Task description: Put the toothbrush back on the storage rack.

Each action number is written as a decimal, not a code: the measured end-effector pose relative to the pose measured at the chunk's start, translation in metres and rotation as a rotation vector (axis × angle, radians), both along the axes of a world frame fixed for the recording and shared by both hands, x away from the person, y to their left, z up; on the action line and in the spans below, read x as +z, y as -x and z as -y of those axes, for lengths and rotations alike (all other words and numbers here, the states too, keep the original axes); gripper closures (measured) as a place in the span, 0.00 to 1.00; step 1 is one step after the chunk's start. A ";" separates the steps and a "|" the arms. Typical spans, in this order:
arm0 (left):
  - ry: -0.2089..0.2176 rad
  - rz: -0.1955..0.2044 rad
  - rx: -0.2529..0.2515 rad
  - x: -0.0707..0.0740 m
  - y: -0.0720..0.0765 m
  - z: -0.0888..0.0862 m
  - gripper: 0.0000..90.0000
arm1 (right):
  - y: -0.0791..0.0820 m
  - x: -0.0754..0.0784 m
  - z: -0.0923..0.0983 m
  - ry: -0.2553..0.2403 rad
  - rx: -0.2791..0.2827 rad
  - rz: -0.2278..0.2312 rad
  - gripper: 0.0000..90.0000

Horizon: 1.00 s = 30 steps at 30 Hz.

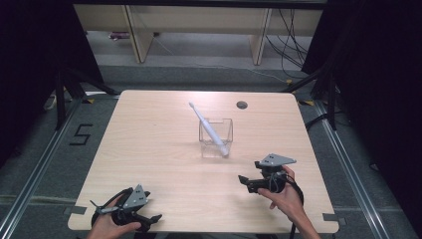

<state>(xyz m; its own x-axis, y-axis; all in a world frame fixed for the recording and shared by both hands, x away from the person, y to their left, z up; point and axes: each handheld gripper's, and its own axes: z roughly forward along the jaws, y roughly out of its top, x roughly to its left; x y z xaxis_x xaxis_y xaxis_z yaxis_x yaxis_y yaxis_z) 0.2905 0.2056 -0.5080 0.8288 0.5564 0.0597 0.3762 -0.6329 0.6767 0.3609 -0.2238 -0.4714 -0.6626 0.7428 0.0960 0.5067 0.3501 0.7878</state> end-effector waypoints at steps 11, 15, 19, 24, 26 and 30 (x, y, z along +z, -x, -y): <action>0.007 0.002 0.006 0.001 0.000 0.000 0.17 | 0.013 -0.005 0.003 0.013 -0.008 -0.040 0.20; 0.008 -0.007 0.009 0.001 0.001 0.000 0.17 | 0.013 -0.007 0.006 0.031 0.010 -0.013 0.20; 0.013 0.002 0.015 0.002 0.001 -0.001 0.17 | 0.018 -0.009 0.009 0.030 0.001 -0.047 0.21; 0.000 -0.009 0.003 0.002 0.002 0.001 0.17 | 0.022 -0.012 0.011 0.041 0.022 -0.039 0.21; 0.007 -0.006 0.007 0.001 0.001 0.001 0.17 | 0.025 -0.012 0.012 0.056 0.020 -0.044 0.21; 0.007 -0.014 0.012 0.001 0.001 0.000 0.17 | 0.029 -0.014 0.014 0.055 0.033 -0.048 0.19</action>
<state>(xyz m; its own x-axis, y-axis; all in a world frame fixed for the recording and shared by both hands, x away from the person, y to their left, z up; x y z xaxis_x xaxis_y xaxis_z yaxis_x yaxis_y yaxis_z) 0.2892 0.2052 -0.5070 0.8226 0.5669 0.0444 0.3932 -0.6234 0.6758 0.3319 -0.2381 -0.4849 -0.6823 0.7258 0.0880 0.5309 0.4092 0.7421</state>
